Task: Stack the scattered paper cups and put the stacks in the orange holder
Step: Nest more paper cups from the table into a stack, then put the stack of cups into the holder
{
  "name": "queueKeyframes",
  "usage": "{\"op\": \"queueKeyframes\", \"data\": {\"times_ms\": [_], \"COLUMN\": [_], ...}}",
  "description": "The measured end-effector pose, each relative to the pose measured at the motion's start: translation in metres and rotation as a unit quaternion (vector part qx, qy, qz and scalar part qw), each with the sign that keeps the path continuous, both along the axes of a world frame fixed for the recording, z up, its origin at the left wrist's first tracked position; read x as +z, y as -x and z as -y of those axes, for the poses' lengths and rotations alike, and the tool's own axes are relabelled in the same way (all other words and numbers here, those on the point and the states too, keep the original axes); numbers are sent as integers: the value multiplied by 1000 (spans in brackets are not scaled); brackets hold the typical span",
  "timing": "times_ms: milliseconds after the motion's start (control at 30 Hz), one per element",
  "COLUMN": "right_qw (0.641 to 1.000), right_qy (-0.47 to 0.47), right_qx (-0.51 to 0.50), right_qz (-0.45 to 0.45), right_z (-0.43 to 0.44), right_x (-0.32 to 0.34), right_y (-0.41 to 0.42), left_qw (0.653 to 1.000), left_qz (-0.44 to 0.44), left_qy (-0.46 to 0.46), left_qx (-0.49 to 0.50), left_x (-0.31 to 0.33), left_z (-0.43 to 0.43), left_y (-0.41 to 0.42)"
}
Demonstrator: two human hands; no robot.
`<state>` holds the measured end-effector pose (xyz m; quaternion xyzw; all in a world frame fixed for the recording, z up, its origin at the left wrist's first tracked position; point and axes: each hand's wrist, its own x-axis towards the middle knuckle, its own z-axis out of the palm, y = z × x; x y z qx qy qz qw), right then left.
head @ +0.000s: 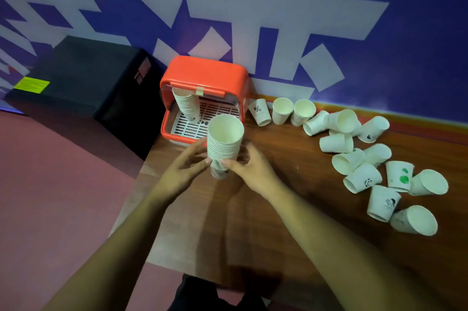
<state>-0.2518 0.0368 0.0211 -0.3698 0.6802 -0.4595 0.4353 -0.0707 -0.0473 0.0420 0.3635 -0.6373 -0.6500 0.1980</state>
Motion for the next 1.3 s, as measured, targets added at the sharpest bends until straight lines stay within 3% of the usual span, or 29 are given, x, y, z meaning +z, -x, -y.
{"op": "queueKeyframes", "data": {"times_ms": [200,433,900,1300], "right_qw": [998,995,983,984], "right_qy": [26,-24,-70,-80], "right_qx": [-48,-97,-161,-142], "right_qz": [-11,-21,-52,-70], "right_z": [78,120,149,146], "right_x": [1,-44,-73,-69], "right_y": [-12,-13,-15,-21], "left_qw": [998,993,992,994], "left_qz": [-8,16,49,43], "left_qy": [56,48,-20,-12], "left_qx": [-25,-103,-115,-104], "left_x": [-19,-69,-107,-103], "left_z": [82,145,187,177], "left_y": [0,10,27,20]}}
